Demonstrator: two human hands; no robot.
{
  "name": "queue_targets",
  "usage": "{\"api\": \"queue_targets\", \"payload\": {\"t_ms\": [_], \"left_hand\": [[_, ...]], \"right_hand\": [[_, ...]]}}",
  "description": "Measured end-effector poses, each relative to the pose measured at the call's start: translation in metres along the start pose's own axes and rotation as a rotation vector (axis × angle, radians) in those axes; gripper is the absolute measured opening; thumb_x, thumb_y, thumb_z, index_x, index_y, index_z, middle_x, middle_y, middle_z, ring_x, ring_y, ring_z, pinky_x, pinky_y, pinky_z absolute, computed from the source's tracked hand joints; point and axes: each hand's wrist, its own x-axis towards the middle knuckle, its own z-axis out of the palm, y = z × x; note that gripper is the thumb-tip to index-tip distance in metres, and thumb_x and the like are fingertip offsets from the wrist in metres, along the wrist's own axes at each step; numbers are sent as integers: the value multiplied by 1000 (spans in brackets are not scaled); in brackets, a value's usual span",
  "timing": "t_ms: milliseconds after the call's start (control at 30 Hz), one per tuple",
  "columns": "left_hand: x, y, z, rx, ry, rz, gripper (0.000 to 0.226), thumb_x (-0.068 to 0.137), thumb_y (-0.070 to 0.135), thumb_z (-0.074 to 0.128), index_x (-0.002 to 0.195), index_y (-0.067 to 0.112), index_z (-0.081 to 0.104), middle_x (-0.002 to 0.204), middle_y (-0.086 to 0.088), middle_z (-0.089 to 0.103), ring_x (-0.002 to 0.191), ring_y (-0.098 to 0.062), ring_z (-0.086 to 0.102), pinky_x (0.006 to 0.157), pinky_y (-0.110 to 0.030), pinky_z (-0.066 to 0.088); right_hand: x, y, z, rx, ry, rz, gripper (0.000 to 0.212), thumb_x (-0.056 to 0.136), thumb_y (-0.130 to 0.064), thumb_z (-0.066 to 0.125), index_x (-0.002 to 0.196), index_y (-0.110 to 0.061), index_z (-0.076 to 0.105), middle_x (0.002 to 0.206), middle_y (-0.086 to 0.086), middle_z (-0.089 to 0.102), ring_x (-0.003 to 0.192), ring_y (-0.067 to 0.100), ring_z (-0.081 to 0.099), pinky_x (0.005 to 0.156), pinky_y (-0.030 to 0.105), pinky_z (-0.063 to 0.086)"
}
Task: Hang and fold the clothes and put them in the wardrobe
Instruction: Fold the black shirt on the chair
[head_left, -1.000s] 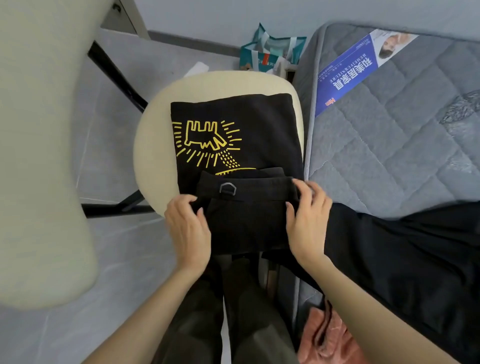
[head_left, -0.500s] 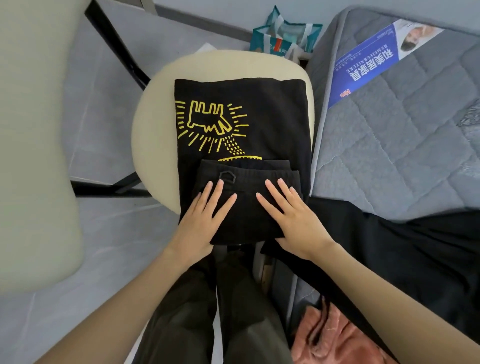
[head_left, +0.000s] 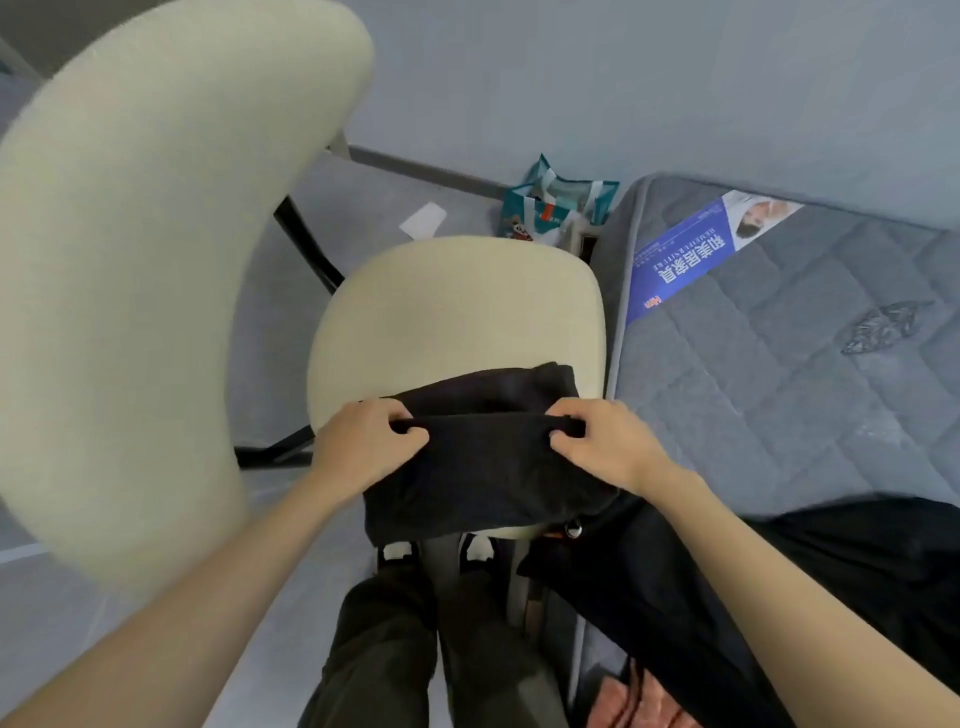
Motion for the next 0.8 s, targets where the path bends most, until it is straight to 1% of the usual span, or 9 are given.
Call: {"api": "queue_targets", "payload": {"t_ms": [100,167,300,367,433,500,633,700,800], "left_hand": [[22,-3,10,-380,206,-126,30,92,35,54,119,22,60,119,2,61,101,-14,56,82,-29,43],[27,-4,28,-526,226,-270,47,92,43,52,135,22,46,133,-3,52,113,-20,53,91,-35,44],[31,-3,67,-722,99,-466,85,82,58,61,149,30,17,146,-4,37,130,-29,41,105,-47,38],[42,-5,74,-788,135,-581,91,78,59,65,149,22,20,144,-6,39,128,-31,42,106,-49,37],[50,-8,78,-816,124,-622,84,78,57,66,142,15,32,136,-5,47,122,-30,48,104,-50,40],[50,-8,80,-818,153,-600,67,82,55,63,132,14,42,125,-2,55,114,-27,54,99,-47,44],[22,-2,85,-824,429,-548,50,87,56,57,120,19,50,106,8,57,96,-15,57,80,-32,48],[9,-5,91,-806,485,-595,50,86,57,55,121,21,49,107,8,56,95,-15,56,84,-36,50],[11,-16,100,-671,357,-830,56,86,58,55,123,16,46,123,-9,46,113,-30,46,97,-50,43]], "right_hand": [[24,-3,4,182,429,30,29,87,-36,63,115,-37,58,111,-13,63,109,12,56,86,26,43],[32,-7,20,292,554,37,53,85,-41,66,133,-39,43,135,-10,48,124,11,41,97,25,35],[43,3,60,498,393,311,90,81,-51,68,150,-34,12,150,1,35,135,25,37,111,46,34],[51,13,72,541,358,446,88,81,-53,67,149,-21,22,144,5,43,132,30,42,107,50,38],[57,20,79,438,391,431,70,84,-52,64,138,-14,39,131,5,53,124,29,48,101,51,43],[59,22,80,396,451,331,56,89,-47,60,132,-15,45,125,1,56,118,24,51,98,47,46],[55,25,74,382,431,137,46,95,-44,50,135,-23,44,123,-11,56,115,13,52,98,38,46],[56,28,75,321,377,142,48,96,-44,48,138,-23,42,128,-5,56,120,17,49,101,42,44],[67,22,76,237,319,305,59,94,-49,49,145,-24,33,142,5,42,131,29,32,106,45,30]]}}
